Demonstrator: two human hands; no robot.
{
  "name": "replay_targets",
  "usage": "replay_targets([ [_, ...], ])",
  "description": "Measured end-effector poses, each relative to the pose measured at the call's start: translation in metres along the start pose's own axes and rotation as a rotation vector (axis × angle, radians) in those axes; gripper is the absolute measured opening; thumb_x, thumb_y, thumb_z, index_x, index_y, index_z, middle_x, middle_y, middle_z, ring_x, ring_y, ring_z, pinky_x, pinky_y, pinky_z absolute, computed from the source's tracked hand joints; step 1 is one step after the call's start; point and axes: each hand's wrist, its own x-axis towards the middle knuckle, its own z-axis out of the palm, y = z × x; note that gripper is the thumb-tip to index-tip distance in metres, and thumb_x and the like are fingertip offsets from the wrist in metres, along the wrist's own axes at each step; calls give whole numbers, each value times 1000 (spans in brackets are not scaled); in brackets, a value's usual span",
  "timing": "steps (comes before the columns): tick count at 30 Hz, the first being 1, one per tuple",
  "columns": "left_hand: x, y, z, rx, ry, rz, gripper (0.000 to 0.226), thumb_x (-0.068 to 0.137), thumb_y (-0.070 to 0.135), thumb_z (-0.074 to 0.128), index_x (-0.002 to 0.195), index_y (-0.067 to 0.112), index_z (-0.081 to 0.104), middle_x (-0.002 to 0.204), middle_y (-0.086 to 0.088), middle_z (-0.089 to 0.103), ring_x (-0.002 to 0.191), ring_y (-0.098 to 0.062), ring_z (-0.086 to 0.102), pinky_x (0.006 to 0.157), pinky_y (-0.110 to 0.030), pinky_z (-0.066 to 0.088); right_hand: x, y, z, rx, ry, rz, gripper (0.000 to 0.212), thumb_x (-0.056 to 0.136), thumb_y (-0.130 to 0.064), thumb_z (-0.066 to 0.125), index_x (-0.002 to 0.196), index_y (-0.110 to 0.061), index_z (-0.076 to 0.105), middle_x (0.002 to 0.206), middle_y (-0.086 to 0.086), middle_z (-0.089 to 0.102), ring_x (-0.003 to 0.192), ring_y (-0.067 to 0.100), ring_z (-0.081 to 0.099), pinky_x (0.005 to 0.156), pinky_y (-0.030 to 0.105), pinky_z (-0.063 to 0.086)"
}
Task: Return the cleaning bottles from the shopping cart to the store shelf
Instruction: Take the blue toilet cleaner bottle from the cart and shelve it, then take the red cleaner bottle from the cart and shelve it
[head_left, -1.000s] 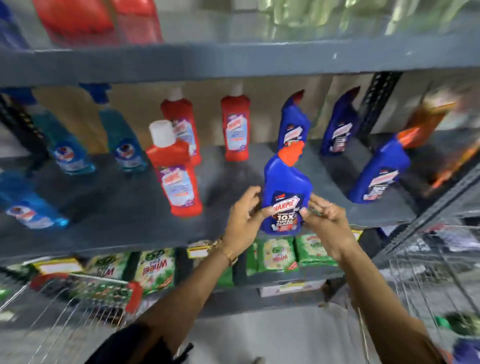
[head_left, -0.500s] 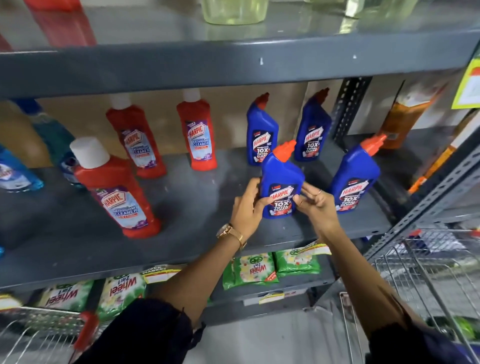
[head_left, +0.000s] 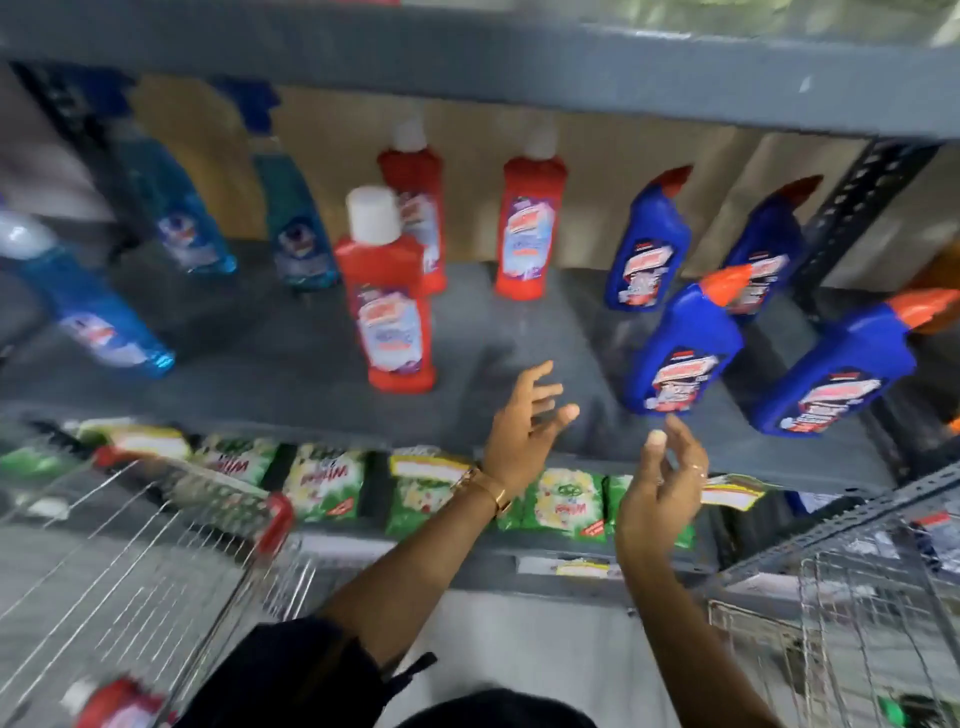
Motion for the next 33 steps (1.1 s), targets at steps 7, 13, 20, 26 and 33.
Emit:
replay_targets([
  [7, -150, -30, -177, -23, 559, -38, 16, 93, 16, 50, 100, 8, 62, 90, -12, 71, 80, -12, 70, 72, -23, 57, -183, -27, 83, -128, -887, -103, 19, 94, -40, 41, 104, -40, 57, 107, -16, 61, 106, 14, 56, 96, 28, 41],
  [13, -287, -142, -330, 240, 797, -562, 19, 82, 33, 56, 81, 16, 65, 80, -17, 69, 77, -22, 64, 71, -37, 52, -329, -13, 155, -355, -1592, -274, 37, 96, -38, 38, 107, -16, 65, 103, 8, 69, 101, 26, 61, 88, 36, 48],
  [20, -367, -241, -373, 366, 419, -1311, 48, 89, 28, 57, 124, -5, 50, 127, -24, 58, 115, -36, 56, 91, -37, 43, -402, 4, 198, -805, -1673, -563, 21, 91, -22, 53, 98, -12, 69, 93, 21, 71, 85, 40, 65, 70, 41, 51],
  [26, -356, -316, -376, 154, 633, -1394, 48, 89, 29, 57, 126, -1, 51, 128, -22, 58, 118, -35, 55, 95, -38, 42, -412, 6, 212, -1115, -1703, -640, 24, 88, -29, 51, 101, -17, 68, 104, 15, 71, 92, 36, 66, 71, 35, 45],
  [33, -336, -355, -364, -177, 895, -1434, 62, 83, 32, 62, 132, 2, 40, 131, -16, 54, 118, -33, 55, 96, -39, 50, -416, 15, 211, -1160, -1677, -702, 27, 95, -35, 41, 109, -28, 62, 103, 5, 72, 90, 28, 66, 65, 29, 33],
])
